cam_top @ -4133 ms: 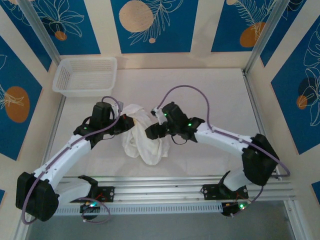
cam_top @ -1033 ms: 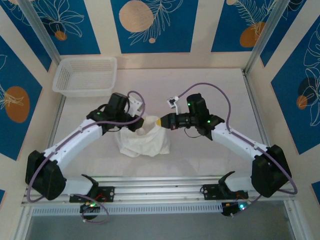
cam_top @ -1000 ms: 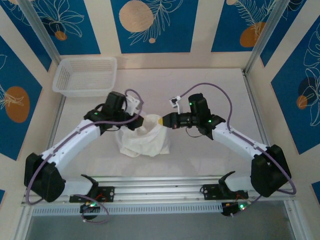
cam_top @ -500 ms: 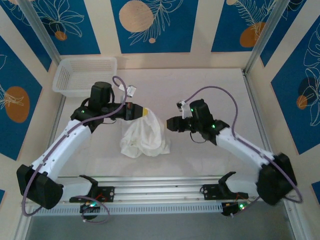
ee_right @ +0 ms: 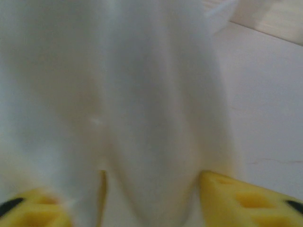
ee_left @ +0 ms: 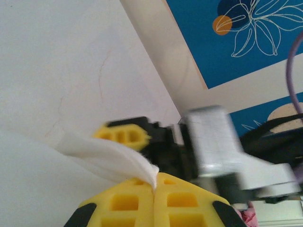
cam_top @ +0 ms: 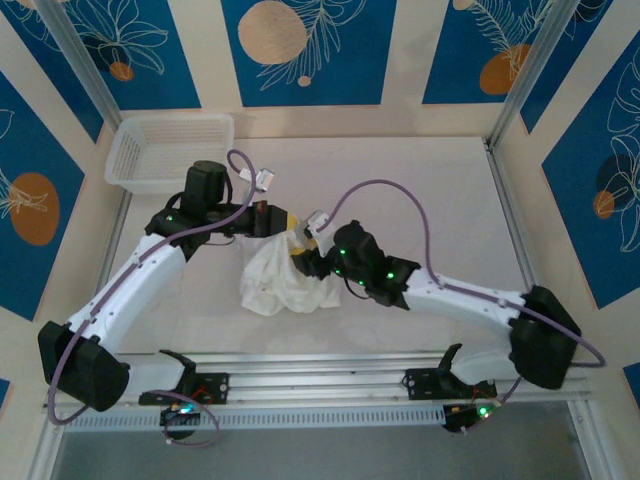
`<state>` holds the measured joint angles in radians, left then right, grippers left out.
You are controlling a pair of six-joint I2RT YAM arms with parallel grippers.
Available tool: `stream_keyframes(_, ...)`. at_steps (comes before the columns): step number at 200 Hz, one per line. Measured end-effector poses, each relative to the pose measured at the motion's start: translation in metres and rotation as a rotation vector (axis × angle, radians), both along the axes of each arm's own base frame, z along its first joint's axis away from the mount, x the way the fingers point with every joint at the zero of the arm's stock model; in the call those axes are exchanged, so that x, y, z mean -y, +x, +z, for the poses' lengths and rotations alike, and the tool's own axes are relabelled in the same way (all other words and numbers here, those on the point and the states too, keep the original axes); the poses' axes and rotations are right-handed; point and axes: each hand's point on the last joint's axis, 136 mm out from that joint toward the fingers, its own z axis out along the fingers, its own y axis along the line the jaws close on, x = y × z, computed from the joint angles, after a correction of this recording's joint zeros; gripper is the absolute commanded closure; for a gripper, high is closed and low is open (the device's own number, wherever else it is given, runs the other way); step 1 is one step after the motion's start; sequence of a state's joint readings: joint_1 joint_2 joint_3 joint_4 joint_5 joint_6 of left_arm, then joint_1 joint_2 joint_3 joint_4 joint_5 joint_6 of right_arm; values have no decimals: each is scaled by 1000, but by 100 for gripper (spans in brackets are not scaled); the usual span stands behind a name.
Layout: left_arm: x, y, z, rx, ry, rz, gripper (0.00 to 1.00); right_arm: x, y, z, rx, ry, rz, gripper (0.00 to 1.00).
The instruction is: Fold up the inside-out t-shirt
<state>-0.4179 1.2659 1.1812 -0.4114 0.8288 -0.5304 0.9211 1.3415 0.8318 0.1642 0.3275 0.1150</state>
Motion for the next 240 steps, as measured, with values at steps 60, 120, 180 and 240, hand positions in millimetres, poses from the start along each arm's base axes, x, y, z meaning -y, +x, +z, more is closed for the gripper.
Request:
stream_keyframes(60,-38,36,-8,-31,19,143,100,-2,-22,26,-100,167,214,100)
stream_keyframes(120,-43,50,-66,-125,78,133,67,18,-52,61,-216,445,345,100)
stream_keyframes(180,-80,28,-21,135,195,238,51,25,-44,59,-254,466,318,100)
stream_keyframes(240,-46,-8,-17,147,309,205,54,20,-38,36,-330,423,292,100)
